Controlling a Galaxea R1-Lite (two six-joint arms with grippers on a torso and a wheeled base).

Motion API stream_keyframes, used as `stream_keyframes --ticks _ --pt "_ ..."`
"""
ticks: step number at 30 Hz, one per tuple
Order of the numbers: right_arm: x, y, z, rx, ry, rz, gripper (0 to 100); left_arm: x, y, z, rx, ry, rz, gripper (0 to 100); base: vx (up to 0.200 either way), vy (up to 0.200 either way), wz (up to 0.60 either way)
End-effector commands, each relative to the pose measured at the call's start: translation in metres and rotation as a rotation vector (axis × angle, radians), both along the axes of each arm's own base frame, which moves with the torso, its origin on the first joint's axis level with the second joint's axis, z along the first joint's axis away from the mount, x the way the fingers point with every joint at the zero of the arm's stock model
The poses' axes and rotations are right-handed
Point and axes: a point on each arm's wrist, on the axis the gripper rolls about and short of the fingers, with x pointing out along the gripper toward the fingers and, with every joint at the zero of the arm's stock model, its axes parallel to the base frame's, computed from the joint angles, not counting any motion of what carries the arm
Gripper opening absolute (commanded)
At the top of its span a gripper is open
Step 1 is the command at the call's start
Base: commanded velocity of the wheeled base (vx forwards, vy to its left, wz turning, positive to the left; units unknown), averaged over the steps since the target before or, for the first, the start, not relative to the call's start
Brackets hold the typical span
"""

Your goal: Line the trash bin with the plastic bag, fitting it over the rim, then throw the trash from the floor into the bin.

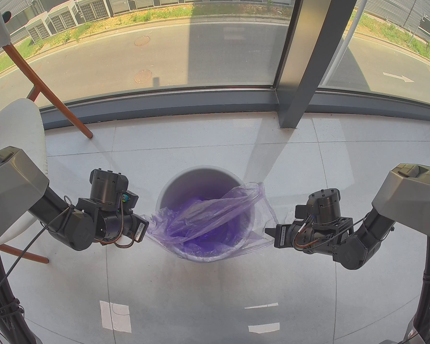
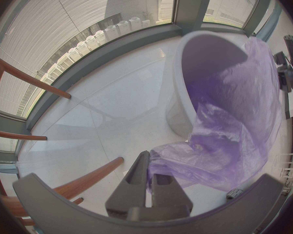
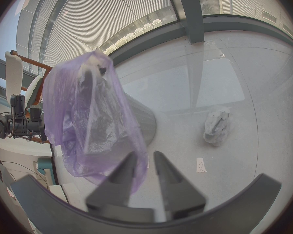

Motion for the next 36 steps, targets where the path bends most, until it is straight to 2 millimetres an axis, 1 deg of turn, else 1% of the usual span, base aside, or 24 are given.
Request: stream_keyframes --ticks 1,5,6,8,9,10,11,16,17,19,21,23,25,27,30,33,36 --pt "0.001 0.002 0.004 0.011 -0.013 0.003 100 0.005 -0.003 0.005 -0.010 -0.023 -0.001 0 0.000 0.000 0.00" --pt "-0.006 -0.002 0.000 0.004 -0.003 0.002 100 0.004 -0.002 0.004 -0.010 -0.018 0.000 0 0.000 0.000 0.00" --pt "-0.014 -0.007 0.003 0.006 -0.001 0.001 100 0.004 -0.002 0.006 -0.015 -0.024 0.001 0 0.000 0.000 0.00" --pt "-0.024 -0.012 0.008 0.018 -0.011 0.011 100 0.004 -0.002 0.008 -0.018 -0.031 0.002 0 0.000 0.000 0.00" --pt "-0.025 -0.012 0.008 0.017 -0.008 0.011 100 0.004 -0.002 0.009 -0.019 -0.032 0.002 0 0.000 0.000 0.00" --pt "-0.033 -0.016 0.011 0.021 -0.014 0.013 100 0.004 -0.001 0.010 -0.022 -0.036 0.005 0 0.000 0.000 0.00" --pt "-0.039 -0.022 0.017 0.027 -0.027 0.005 100 0.004 0.000 0.010 -0.034 -0.035 0.017 100 0.000 0.000 0.00" --pt "-0.045 -0.032 0.024 0.031 -0.037 -0.013 100 0.005 0.000 0.013 -0.076 -0.038 0.044 100 0.000 0.000 0.00" --pt "-0.048 -0.038 0.030 0.036 -0.046 -0.027 100 0.002 0.000 0.020 -0.102 -0.054 0.054 100 0.000 0.000 0.00" --pt "-0.050 -0.046 0.037 0.044 -0.060 -0.047 100 -0.004 0.002 0.029 -0.120 -0.068 0.058 100 0.000 0.000 0.00" --pt "-0.052 -0.050 0.041 0.049 -0.066 -0.053 100 -0.010 0.003 0.034 -0.130 -0.073 0.050 100 0.000 0.000 0.00" --pt "-0.055 -0.056 0.049 0.058 -0.085 -0.068 100 -0.029 0.006 0.050 -0.155 -0.093 0.016 100 0.000 0.000 0.00" --pt "-0.056 -0.056 0.053 0.064 -0.094 -0.068 100 -0.040 0.008 0.057 -0.162 -0.101 0.002 100 0.000 0.000 0.00" --pt "-0.057 -0.057 0.057 0.076 -0.105 -0.072 100 -0.059 0.011 0.065 -0.168 -0.114 -0.015 100 0.000 0.000 0.00" --pt "-0.058 -0.056 0.061 0.094 -0.112 -0.078 100 -0.088 0.016 0.071 -0.168 -0.118 -0.029 100 0.000 0.000 0.00" --pt "-0.060 -0.057 0.061 0.097 -0.108 -0.081 100 -0.108 0.020 0.074 -0.172 -0.128 -0.044 100 0.000 0.000 0.00" --pt "-0.062 -0.058 0.061 0.095 -0.103 -0.081 100 -0.125 0.007 0.079 -0.187 -0.141 -0.124 100 0.000 0.000 0.00"
